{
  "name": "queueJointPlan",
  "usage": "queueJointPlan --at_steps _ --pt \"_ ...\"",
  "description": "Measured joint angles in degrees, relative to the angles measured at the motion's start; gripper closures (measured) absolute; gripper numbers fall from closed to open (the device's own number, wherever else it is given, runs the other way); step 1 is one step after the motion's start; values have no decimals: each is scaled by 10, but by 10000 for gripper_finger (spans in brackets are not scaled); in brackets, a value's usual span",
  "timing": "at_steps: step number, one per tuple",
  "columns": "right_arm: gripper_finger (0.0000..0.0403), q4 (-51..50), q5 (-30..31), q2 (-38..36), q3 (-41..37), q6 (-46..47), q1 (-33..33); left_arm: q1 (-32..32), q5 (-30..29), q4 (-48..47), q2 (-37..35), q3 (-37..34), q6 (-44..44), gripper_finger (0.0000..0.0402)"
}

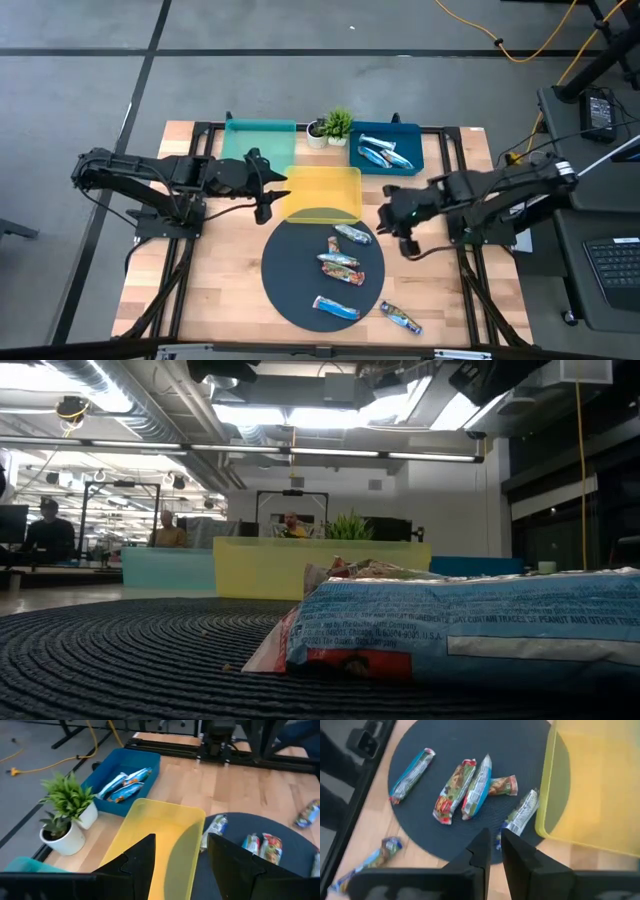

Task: Pick and place Granola Bars by type
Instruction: Put the blue granola bar into the yellow bin

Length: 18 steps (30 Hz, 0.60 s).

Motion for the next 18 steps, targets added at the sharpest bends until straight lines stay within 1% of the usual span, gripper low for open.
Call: queueJointPlan --at_steps 5,11,18 --pt "355 22 45 43 0 94 33 0 8 0 0 0 14 231" --pt "355 37 51 83 0 208 45 0 24 0 0 0 26 231" --pt "355 41 51 125 0 255 45 0 34 0 0 0 51 231"
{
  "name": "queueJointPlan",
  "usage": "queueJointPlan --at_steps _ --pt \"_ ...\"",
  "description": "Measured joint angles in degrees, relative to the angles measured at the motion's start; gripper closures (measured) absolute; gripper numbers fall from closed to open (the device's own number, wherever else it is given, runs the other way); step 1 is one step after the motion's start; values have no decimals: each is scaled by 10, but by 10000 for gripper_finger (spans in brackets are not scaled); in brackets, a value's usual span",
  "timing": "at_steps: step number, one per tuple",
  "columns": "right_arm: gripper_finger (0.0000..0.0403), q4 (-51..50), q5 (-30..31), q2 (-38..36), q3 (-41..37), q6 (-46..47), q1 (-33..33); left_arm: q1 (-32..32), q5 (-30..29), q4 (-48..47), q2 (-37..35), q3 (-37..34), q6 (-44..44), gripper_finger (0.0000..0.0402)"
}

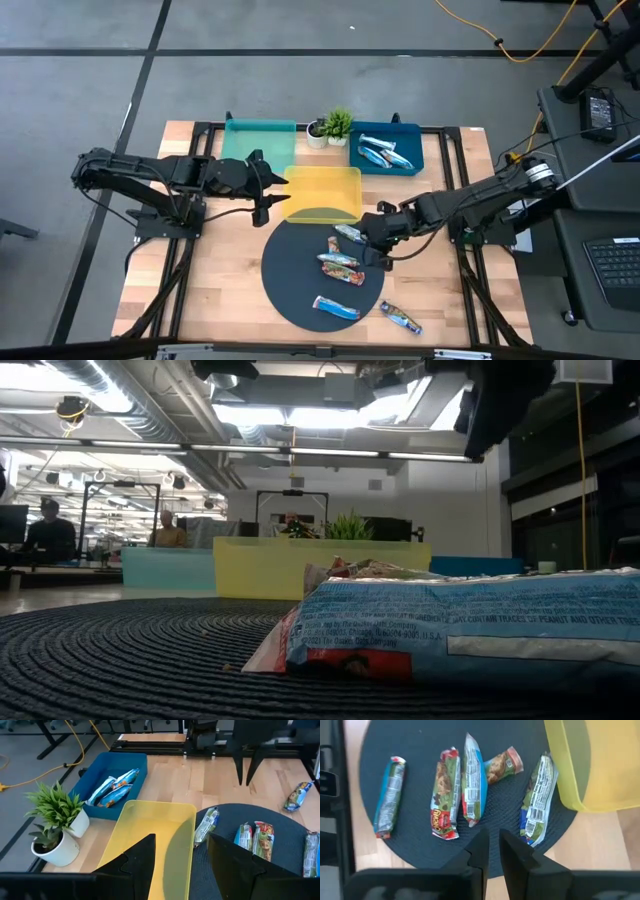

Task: Pick and place Granola Bars by type
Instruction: Put the blue granola bar into the yellow bin

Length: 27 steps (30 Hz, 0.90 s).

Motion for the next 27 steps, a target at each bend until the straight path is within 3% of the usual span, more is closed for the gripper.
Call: queueJointPlan --at_steps 8,20,27 --pt "336 1 39 47 0 32 -1 0 0 -4 0 0 7 231" --pt "153 9 52 103 0 144 -3 0 15 -12 0 0 8 231" --pt "119 5 52 165 0 153 -29 0 15 -12 0 0 8 231"
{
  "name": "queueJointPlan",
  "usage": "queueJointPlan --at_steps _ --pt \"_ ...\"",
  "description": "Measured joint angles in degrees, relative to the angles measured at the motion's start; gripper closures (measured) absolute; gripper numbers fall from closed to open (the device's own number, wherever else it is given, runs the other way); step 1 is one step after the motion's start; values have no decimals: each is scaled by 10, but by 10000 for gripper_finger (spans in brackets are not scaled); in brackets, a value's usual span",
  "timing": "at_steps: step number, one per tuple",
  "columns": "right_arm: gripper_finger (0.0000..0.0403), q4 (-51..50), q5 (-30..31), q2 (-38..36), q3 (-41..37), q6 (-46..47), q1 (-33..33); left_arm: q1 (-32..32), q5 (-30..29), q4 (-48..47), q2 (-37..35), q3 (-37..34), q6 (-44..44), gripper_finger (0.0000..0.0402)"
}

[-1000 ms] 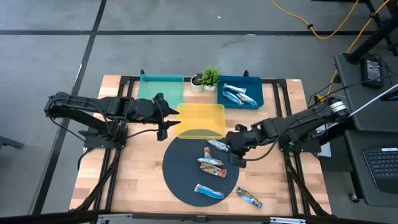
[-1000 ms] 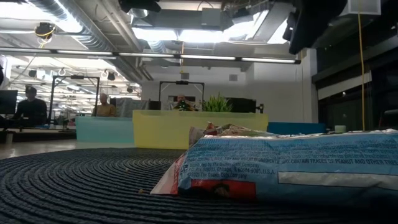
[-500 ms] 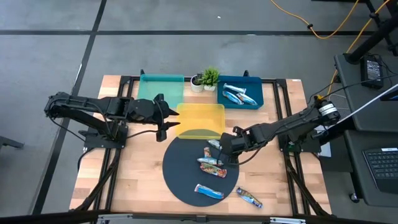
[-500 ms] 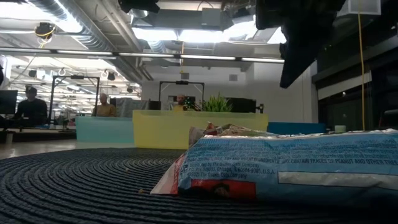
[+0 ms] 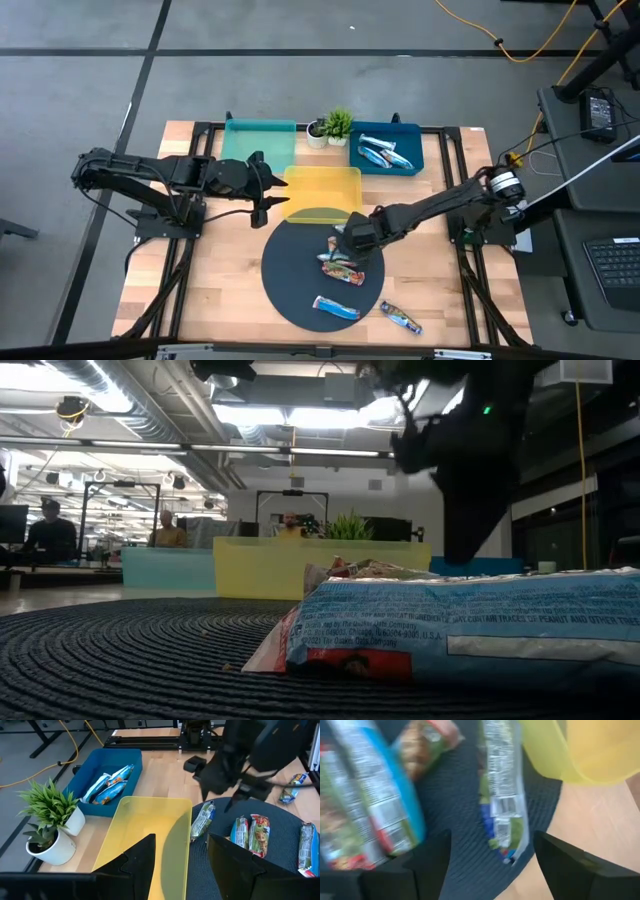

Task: Pick and place Granola Bars by type
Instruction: Put the blue granola bar into the yellow bin

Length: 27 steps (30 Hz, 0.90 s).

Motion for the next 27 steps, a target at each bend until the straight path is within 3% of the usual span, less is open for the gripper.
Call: queueJointPlan --at_steps 19,27 --pt "126 -8 7 26 -4 5 -28 0 0 0 0 0 -11 231" --pt "127 11 -17 26 -32 24 -28 0 0 0 0 0 -11 231"
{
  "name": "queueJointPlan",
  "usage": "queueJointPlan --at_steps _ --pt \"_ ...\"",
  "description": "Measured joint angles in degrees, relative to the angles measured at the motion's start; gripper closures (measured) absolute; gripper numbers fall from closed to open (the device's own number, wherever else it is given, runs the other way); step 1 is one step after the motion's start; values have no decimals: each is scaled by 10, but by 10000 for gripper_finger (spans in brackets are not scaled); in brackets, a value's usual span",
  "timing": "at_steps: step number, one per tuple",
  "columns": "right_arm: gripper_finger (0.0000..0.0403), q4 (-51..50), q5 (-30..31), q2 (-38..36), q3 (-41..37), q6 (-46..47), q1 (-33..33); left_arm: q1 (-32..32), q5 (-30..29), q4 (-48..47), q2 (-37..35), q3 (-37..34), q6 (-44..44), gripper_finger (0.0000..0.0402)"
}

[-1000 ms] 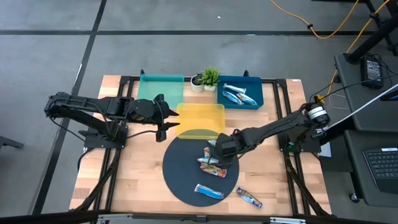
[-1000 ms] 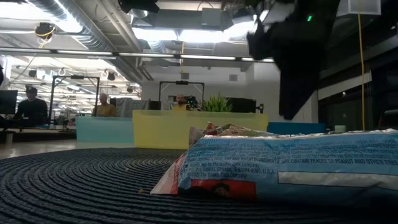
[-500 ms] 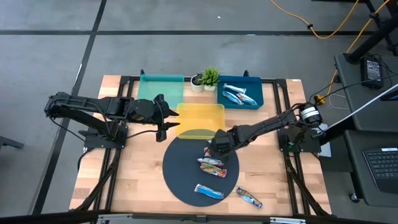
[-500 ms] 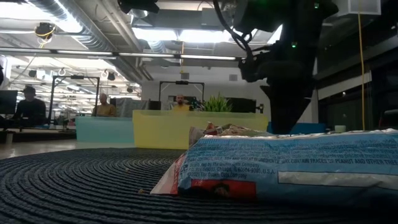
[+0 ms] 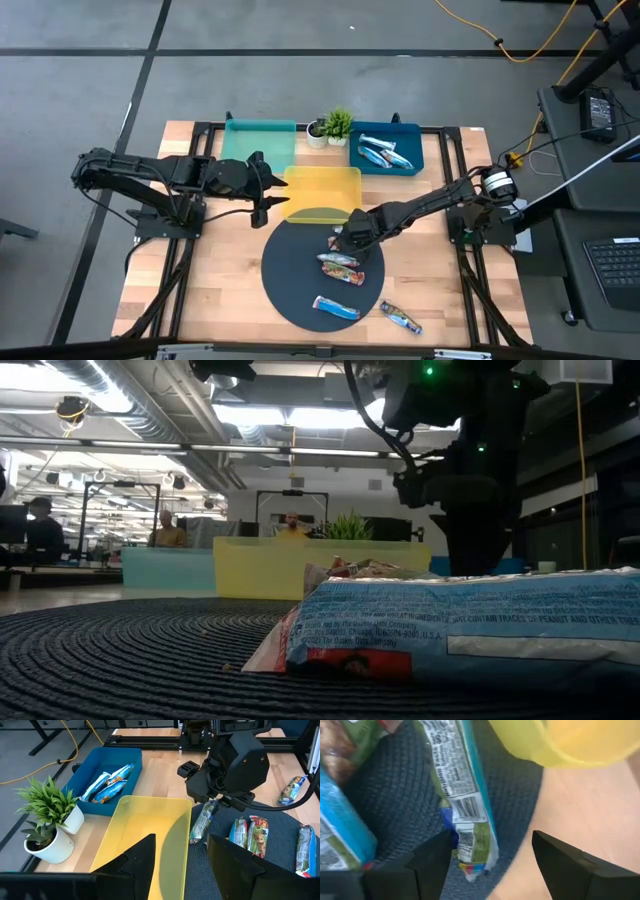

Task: Pick and place Granola Bars by type
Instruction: Put the blue granola bar into the yellow bin

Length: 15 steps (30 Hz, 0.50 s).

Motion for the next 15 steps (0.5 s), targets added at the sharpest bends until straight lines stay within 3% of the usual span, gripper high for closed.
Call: queueJointPlan --at_steps 10,15 --pt "132 40 -25 0 -18 1 0 0 0 0 0 0 0 231" --pt "175 40 -22 0 -18 1 0 0 0 0 0 0 0 231"
